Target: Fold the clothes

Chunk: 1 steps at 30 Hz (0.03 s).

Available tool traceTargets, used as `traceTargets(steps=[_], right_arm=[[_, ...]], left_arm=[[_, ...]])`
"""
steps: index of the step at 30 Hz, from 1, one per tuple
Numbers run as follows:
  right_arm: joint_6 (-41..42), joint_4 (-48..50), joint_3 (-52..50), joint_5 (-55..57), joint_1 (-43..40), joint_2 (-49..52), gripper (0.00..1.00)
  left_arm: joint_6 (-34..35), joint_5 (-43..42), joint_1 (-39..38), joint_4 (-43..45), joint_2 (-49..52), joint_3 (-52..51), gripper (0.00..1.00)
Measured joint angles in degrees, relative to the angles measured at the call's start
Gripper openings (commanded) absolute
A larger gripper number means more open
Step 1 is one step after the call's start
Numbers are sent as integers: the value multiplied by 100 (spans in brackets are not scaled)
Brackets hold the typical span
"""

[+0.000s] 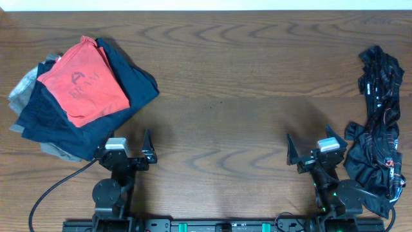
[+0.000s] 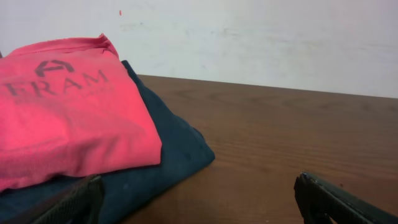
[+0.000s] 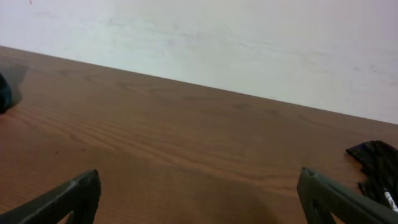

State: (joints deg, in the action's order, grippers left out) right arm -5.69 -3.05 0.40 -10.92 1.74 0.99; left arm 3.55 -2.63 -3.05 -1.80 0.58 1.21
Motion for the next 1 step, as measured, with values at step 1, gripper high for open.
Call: traceTargets(steps=[1], right_arm=[[0, 0, 0, 0, 0, 0, 99]], left_arm=[[0, 0, 0, 0, 0, 0, 98]])
